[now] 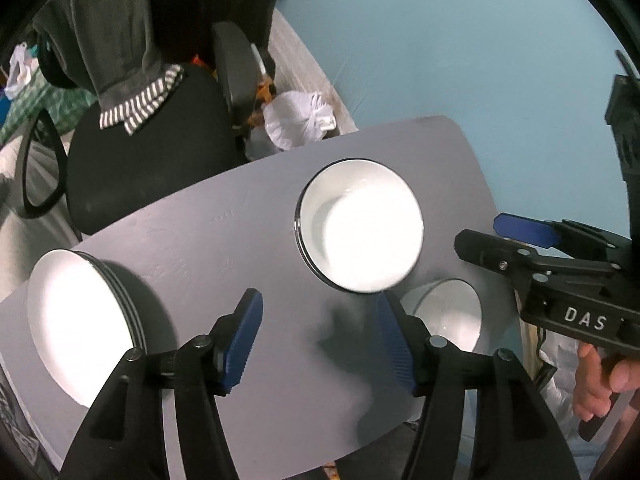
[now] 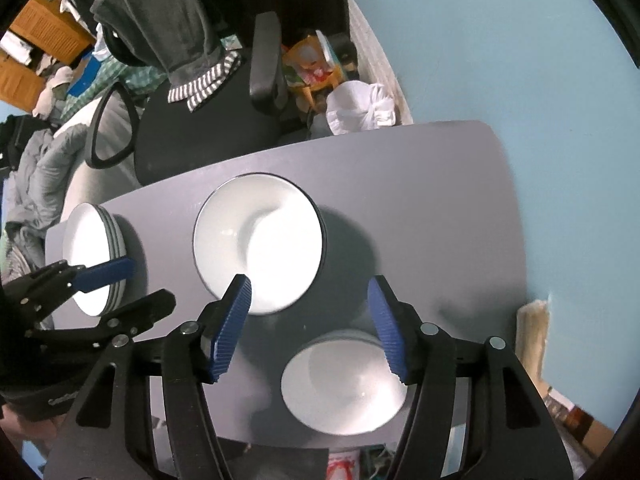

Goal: Organize plates and bowls

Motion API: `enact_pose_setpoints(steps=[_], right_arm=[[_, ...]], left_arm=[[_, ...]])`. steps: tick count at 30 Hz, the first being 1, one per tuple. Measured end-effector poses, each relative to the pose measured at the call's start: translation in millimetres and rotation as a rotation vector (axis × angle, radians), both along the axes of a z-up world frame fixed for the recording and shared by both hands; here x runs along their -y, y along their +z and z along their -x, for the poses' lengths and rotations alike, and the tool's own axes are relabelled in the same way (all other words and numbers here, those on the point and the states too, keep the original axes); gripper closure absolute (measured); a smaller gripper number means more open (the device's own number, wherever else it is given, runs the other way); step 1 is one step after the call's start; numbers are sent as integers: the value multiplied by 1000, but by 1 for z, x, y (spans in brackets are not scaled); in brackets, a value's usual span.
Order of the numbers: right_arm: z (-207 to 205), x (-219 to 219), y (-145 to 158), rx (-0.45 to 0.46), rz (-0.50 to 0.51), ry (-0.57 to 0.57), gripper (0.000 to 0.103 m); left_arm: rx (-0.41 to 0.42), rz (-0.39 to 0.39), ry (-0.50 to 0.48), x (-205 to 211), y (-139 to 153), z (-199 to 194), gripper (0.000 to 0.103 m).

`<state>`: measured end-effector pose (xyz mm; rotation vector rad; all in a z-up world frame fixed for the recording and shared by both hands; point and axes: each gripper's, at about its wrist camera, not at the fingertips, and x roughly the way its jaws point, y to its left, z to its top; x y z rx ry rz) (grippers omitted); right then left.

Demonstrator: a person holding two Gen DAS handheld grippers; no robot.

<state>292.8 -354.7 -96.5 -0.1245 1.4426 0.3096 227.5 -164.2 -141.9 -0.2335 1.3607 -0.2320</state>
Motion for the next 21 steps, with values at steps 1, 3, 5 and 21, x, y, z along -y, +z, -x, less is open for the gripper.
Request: enact_pose_setpoints(steps=[1,3,5,21], right_arm=[[3,1,3,4,-4,-4,42],[10,3,8,10,-10,-12,42],[17,5,13,18,-11,-18,42],[66,20,42,88,80,-52,41]], left_arm=[[14,-4,-1,2,5,5,40],[36,-7,-5,4,14,11,39],[52,-9,-9,7,21,18,39],[115,0,-123,37,51,50,38]])
